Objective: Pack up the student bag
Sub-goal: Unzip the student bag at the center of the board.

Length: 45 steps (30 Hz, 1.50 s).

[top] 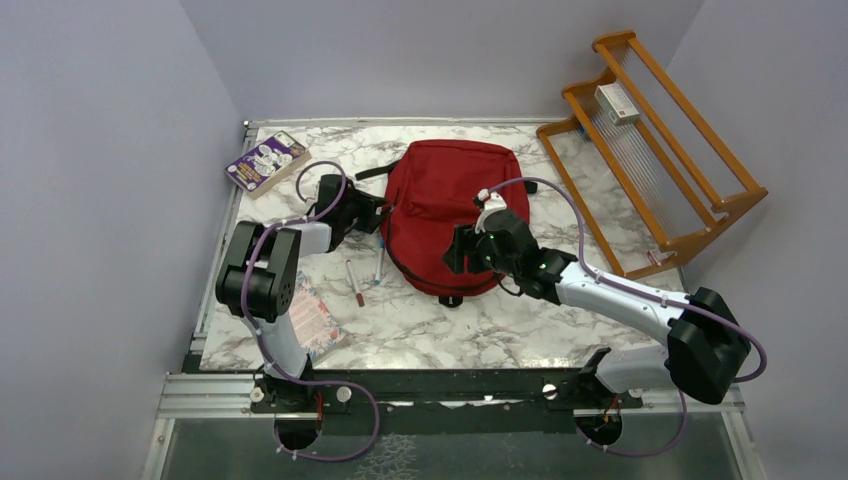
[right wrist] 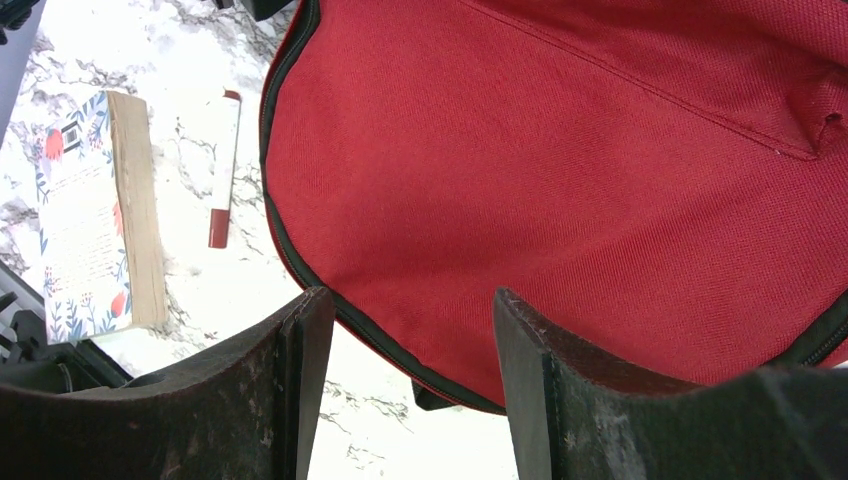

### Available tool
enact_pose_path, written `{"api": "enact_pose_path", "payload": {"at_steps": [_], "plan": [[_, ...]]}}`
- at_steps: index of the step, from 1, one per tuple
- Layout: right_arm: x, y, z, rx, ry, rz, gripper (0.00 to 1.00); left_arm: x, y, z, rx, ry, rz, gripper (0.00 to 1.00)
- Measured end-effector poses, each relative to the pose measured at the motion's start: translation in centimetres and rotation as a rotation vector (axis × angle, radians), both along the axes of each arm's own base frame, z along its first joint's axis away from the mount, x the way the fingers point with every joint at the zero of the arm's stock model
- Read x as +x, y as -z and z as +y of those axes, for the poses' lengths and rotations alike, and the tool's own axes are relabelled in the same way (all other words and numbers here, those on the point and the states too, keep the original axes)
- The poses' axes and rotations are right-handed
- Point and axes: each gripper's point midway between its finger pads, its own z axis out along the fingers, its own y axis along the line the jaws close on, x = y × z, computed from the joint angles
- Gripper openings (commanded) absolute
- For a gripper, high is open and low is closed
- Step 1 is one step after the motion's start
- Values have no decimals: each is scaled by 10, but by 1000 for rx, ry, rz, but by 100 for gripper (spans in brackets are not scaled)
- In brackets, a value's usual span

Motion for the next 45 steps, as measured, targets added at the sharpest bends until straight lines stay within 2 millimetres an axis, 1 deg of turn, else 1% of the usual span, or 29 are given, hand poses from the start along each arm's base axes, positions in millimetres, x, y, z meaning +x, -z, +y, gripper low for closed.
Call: {"api": "enact_pose_path", "payload": {"at_steps": [5,7,11,17,20,29,33,40,45], "plan": [[-1,2,-1,-6,0,6,65,9,4,-1,0,-3,2,49],[-1,2,-1,-9,0,9,65,13,5,-1,0,-3,-1,45],[-3,4,-3,-16,0,16,65,21,10,0,5,-4,-4,32],[-3,5,-3,-18,0,17,65,23,12,3,23,3,-14,11],[-3,5,-3,-20,0,19,65,24,12,9,37,3,-22,0],[-3,5,-3,-20,0,19,64,31,9,25,95,34,-73,0],[-3,4,-3,-18,0,17,64,35,-1,24,130,77,-124,0],[-1,2,-1,-16,0,15,65,37,-26,19,191,171,-232,0],[6,-6,8,-3,-4,7,68,33,-42,12,243,279,-321,0]]}}
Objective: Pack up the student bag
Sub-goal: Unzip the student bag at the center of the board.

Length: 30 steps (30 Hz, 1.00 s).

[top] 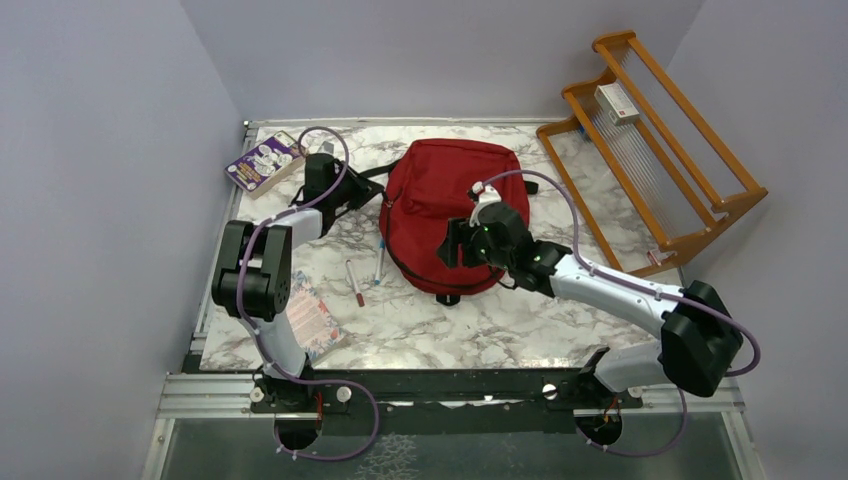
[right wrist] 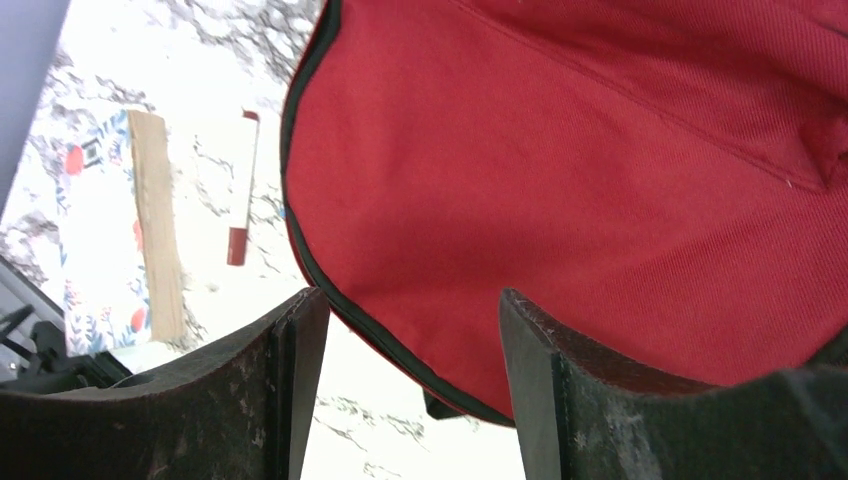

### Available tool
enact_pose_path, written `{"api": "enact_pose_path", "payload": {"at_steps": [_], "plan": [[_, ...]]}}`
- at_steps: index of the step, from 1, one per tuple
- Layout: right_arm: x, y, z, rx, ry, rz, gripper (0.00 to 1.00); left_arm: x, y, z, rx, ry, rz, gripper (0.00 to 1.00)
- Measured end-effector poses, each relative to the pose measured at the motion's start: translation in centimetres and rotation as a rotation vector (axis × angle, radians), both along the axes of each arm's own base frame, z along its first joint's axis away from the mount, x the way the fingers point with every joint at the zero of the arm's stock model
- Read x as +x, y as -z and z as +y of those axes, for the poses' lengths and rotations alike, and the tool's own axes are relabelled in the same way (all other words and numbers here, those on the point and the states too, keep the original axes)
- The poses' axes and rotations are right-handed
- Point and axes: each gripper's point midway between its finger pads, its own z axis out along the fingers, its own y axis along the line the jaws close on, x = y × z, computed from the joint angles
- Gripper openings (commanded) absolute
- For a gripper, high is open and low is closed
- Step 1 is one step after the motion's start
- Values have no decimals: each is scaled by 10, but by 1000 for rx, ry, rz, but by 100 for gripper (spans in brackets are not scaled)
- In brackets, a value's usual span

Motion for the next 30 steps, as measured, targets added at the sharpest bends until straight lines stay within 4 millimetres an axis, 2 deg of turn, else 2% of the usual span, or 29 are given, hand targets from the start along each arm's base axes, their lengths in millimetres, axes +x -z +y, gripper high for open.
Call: {"api": "enact_pose_path", "payload": {"at_steps": [10,13,17,24,27,30], "plan": [[20,-18,28,68,-1,-6,74,-18,-47,-17,138,186,-223,0],[26,-22,35,78,4,-9,77,-25,-51,-25,169,225,-262,0],[39,-29,42,84,23,-26,77,-39,-52,-39,213,285,-303,0],[74,-39,47,97,100,-37,58,-64,-60,-54,261,343,-364,0],[94,-30,39,100,143,-12,53,-72,-59,-54,275,346,-365,0],[106,-15,39,104,145,34,52,-80,-54,-50,290,345,-351,0]]}}
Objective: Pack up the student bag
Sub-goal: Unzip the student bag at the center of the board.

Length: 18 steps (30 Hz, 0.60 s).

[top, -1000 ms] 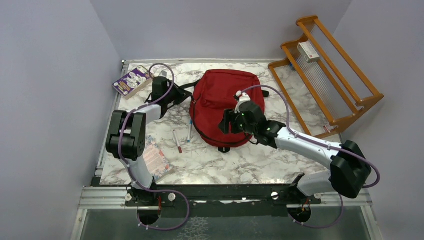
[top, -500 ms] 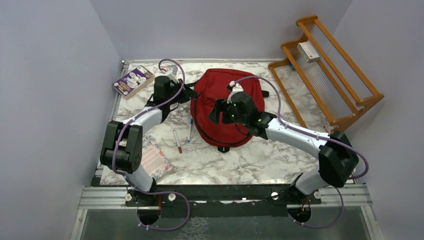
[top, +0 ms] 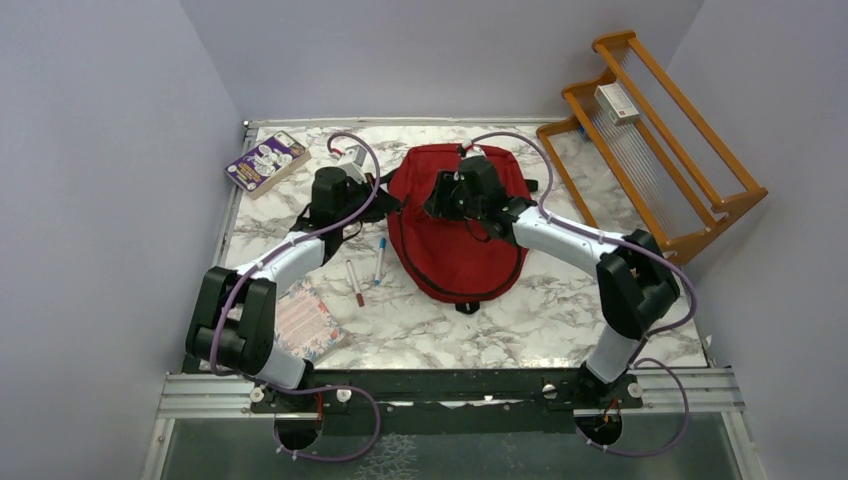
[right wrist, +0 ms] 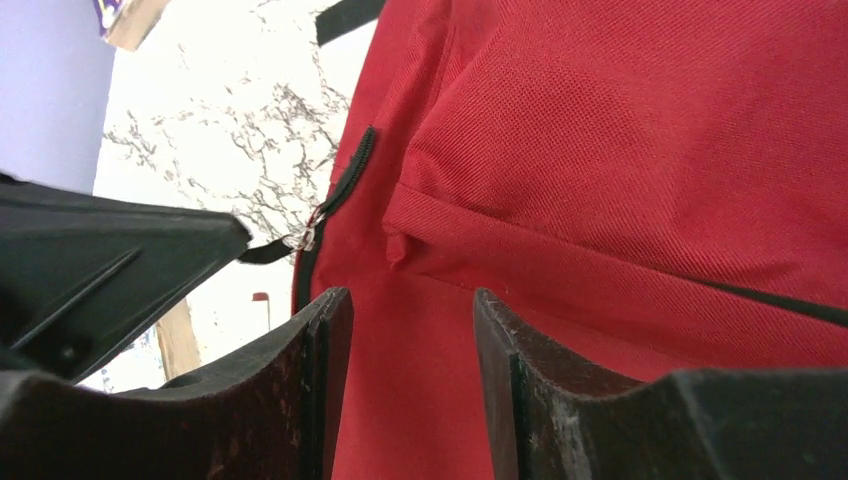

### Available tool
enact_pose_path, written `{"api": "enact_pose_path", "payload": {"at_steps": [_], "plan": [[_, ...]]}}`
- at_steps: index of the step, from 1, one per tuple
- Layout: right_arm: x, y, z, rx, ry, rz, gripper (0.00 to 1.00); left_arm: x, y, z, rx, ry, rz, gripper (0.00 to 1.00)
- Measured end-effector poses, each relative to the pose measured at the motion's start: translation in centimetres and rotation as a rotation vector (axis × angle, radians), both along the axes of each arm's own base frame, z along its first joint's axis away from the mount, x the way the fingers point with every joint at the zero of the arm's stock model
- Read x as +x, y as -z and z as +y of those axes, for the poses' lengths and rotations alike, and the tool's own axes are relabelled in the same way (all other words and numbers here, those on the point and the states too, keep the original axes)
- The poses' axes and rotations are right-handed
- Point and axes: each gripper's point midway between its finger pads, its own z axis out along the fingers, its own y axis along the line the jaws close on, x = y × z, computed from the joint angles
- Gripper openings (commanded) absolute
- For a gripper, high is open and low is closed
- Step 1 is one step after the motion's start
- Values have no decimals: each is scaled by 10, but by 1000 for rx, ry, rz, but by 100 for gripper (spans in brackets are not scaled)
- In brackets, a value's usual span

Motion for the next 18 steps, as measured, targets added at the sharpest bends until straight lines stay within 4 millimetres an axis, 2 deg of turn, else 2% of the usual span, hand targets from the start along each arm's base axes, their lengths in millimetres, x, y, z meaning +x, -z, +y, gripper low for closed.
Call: {"api": "enact_pose_path", "payload": {"at_steps": [2,8,13,18], "plan": [[4,14,4,1,-19,36,52,-3,3,2,11,-4,6,0],[0,45,27,23,-101,134,52,-7,1,2,28,-1,-6,0],[6,55,41,42,-134,168,51,-13,2,-3,40,16,-8,0],[16,59,40,60,-127,186,50,-23,5,-6,63,29,2,0]]}}
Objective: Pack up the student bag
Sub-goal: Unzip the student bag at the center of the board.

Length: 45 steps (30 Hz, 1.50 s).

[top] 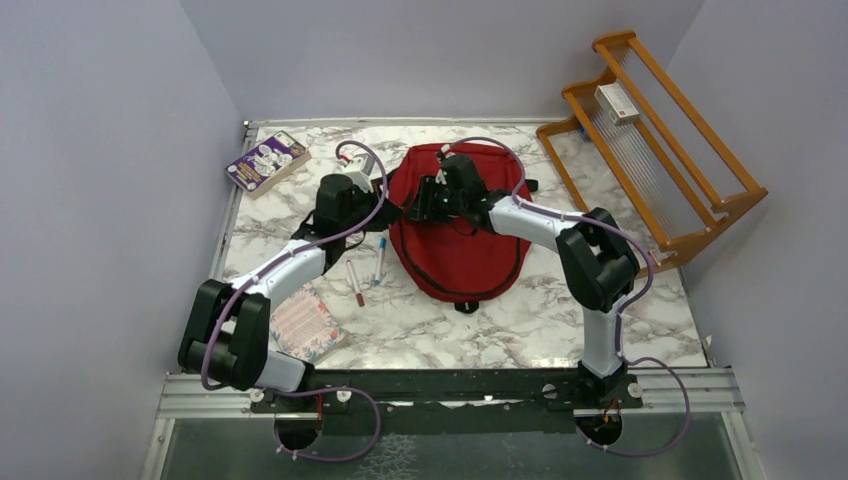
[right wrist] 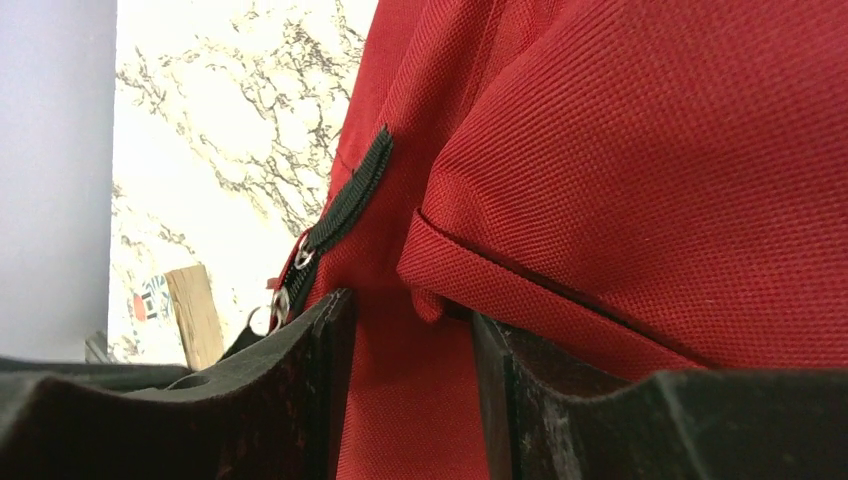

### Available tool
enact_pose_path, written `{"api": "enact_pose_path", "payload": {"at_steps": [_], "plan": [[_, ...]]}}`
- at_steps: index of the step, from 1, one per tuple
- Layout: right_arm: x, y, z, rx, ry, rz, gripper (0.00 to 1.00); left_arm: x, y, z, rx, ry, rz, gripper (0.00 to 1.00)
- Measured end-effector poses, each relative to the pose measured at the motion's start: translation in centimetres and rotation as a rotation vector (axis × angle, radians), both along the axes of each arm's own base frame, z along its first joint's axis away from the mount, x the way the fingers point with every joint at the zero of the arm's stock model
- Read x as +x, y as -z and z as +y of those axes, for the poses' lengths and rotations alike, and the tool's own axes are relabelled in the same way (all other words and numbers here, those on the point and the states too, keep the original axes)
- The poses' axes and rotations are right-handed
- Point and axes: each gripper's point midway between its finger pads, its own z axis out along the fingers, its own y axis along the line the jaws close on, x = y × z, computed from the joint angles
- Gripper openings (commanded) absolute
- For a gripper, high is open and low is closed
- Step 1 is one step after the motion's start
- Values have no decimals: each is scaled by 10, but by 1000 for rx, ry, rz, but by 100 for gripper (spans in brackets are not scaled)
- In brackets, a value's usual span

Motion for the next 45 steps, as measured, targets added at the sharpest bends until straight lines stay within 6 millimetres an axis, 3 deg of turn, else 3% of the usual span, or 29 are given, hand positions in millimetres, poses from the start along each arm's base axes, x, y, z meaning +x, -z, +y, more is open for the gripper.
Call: {"api": "enact_pose_path", "payload": {"at_steps": [9,25,35,45], "plan": [[11,3,-6,36,15,26,49,-26,3,-2,37,29,1,0],[19,16,-6,50,5,47,49,-83,2,-36,54,172,22,0],[22,17,-4,59,-3,52,49,-123,13,-49,68,242,64,0],[21,21,-2,63,-15,60,49,-151,26,-78,93,320,91,0]]}}
